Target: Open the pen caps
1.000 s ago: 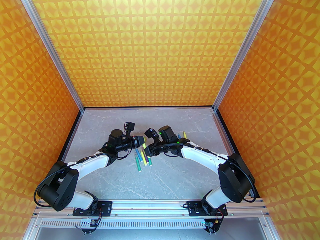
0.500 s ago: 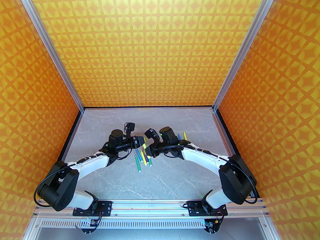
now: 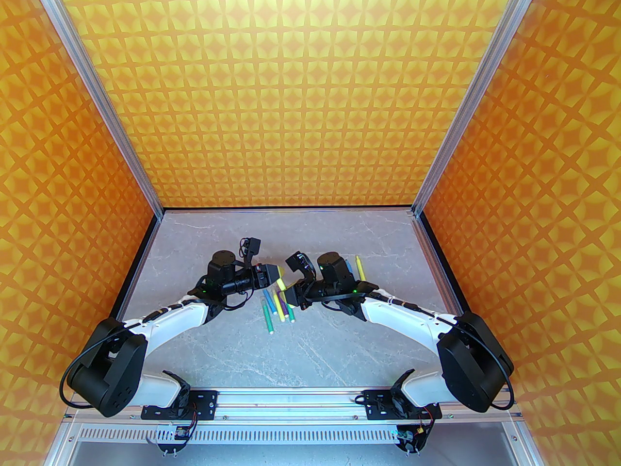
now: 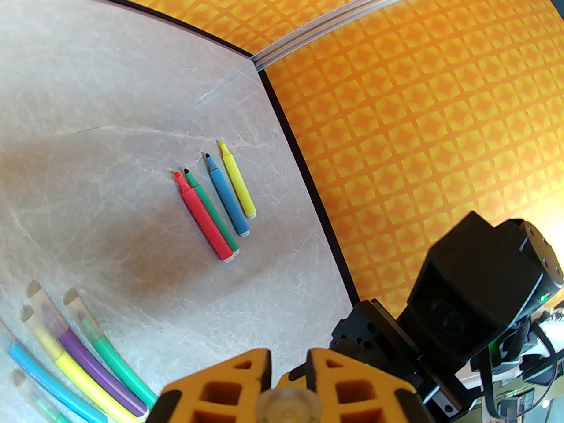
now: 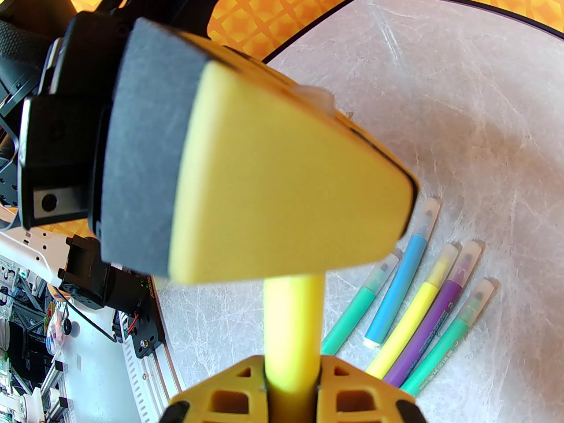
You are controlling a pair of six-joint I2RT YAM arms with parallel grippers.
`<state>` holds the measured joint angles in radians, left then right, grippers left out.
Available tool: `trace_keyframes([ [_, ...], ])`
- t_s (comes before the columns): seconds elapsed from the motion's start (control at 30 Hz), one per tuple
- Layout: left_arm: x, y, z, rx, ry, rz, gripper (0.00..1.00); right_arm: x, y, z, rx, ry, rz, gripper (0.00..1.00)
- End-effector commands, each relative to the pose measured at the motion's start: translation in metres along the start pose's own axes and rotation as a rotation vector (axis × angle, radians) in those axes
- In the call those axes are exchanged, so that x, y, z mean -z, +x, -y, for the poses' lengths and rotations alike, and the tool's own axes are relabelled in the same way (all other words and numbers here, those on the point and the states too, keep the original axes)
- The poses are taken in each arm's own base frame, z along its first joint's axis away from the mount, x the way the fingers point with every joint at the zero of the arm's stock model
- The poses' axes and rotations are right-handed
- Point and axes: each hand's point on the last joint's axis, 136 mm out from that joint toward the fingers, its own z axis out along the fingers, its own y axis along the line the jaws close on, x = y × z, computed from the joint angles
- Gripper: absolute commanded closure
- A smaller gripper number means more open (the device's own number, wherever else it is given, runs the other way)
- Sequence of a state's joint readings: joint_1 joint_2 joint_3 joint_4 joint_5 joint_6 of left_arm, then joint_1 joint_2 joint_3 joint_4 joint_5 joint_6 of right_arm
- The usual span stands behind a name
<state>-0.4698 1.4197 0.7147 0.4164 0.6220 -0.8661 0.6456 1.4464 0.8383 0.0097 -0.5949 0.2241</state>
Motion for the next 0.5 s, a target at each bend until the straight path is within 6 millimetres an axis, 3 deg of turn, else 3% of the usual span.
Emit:
trace_keyframes([
  [0.0,0.026,-0.069,-0.001,-0.012,-0.056,0.249,1.0,0.005,0.052,0.005,-0.09,0.009,-0.15,1.0],
  [0.27,0.037,-0.079,-0.007,0.026,-0.087,0.299,1.0,0.006,0.059,0.006,-0.088,0.015,-0.153,1.0],
  [0.47,0.045,-0.074,-0.02,0.005,-0.176,0.265,1.0,0.014,0.05,0.016,-0.08,0.081,-0.122,1.0],
])
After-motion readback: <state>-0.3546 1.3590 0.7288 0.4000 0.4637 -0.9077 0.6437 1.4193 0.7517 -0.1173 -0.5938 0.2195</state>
